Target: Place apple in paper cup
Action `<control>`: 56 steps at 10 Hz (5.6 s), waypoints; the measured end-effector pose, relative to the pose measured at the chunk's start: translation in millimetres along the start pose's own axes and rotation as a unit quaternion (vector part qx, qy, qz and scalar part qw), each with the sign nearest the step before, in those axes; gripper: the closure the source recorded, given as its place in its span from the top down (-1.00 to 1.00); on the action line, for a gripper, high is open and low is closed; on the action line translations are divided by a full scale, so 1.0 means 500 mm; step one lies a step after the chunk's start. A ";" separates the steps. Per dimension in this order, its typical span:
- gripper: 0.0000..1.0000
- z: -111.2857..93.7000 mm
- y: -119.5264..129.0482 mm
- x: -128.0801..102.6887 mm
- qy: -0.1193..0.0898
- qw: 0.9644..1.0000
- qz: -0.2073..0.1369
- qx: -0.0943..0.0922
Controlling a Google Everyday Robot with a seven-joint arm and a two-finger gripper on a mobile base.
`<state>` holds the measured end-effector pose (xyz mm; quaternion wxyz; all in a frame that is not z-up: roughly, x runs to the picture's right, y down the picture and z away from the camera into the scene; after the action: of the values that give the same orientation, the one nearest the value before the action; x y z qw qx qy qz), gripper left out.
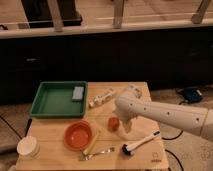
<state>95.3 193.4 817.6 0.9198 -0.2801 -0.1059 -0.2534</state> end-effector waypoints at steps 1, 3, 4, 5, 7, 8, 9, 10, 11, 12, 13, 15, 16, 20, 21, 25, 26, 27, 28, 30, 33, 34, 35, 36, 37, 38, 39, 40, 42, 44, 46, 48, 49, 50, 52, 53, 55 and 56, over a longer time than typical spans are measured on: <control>0.60 0.002 0.000 0.000 -0.001 1.000 -0.005 0.000; 0.60 0.010 -0.001 -0.001 -0.003 1.000 -0.017 -0.001; 0.60 0.012 -0.002 -0.004 -0.004 1.000 -0.022 -0.001; 0.60 0.015 -0.002 -0.006 -0.005 1.000 -0.026 -0.002; 0.60 0.023 -0.004 -0.010 -0.006 0.999 -0.040 -0.003; 0.60 0.025 -0.004 -0.010 -0.007 0.999 -0.044 -0.003; 0.60 0.027 -0.006 -0.012 -0.008 0.999 -0.047 -0.003; 0.60 0.031 -0.007 -0.016 -0.009 0.999 -0.053 -0.003; 0.60 0.033 -0.007 -0.017 -0.009 0.998 -0.055 -0.004; 0.60 0.036 -0.007 -0.019 -0.010 0.998 -0.059 -0.005; 0.60 0.040 -0.007 -0.020 -0.011 0.998 -0.063 -0.006; 0.56 0.044 -0.007 -0.022 -0.011 0.998 -0.069 -0.006; 0.49 0.047 -0.009 -0.025 -0.012 0.997 -0.074 -0.007; 0.17 0.055 -0.006 -0.031 -0.015 0.996 -0.082 -0.011; 0.06 0.055 -0.004 -0.032 -0.015 0.996 -0.083 -0.012; -0.52 0.054 -0.004 -0.034 -0.015 0.996 -0.088 -0.014; -0.71 0.041 -0.006 -0.032 -0.014 0.996 -0.092 -0.014; -0.73 0.029 -0.009 -0.032 -0.013 0.995 -0.095 -0.014; -0.74 0.015 -0.012 -0.033 -0.012 0.995 -0.098 -0.014; -0.85 0.006 -0.017 -0.033 -0.011 0.995 -0.102 -0.014; -0.86 -0.027 -0.037 -0.046 -0.007 0.994 -0.112 -0.015; -0.86 -0.037 -0.044 -0.052 -0.006 0.993 -0.115 -0.016; -0.86 -0.044 -0.049 -0.057 -0.005 0.993 -0.118 -0.016; -0.86 -0.048 -0.051 -0.059 -0.003 0.993 -0.120 -0.017; -0.93 -0.061 -0.059 -0.066 -0.001 0.992 -0.124 -0.018; -0.97 -0.072 -0.072 -0.079 0.000 0.992 -0.128 -0.014; -0.98 -0.085 -0.087 -0.099 0.001 0.990 -0.138 -0.014; -0.98 -0.097 -0.101 -0.118 0.003 0.989 -0.146 -0.014; -0.98 -0.111 -0.110 -0.126 0.008 0.988 -0.156 -0.014; -0.98 -0.132 -0.132 -0.149 0.011 0.985 -0.170 -0.008; -0.98 -0.157 -0.165 -0.190 0.009 0.982 -0.190 0.001; -0.98 -0.169 -0.176 -0.194 0.012 0.979 -0.204 0.006; -0.98 -0.175 -0.179 -0.191 0.014 0.978 -0.208 0.008; -0.98 -0.184 -0.190 -0.200 0.015 0.976 -0.216 0.013; -0.98 -0.201 -0.215 -0.240 0.011 0.972 -0.235 0.019; -0.98 -0.207 -0.223 -0.249 0.012 0.970 -0.242 0.020; -0.98 -0.215 -0.229 -0.255 0.013 0.967 -0.252 0.022; -0.98 -0.225 -0.236 -0.263 0.013 0.964 -0.263 0.024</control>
<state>-72.3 98.8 735.4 0.8288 -0.2166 -0.1698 -0.4871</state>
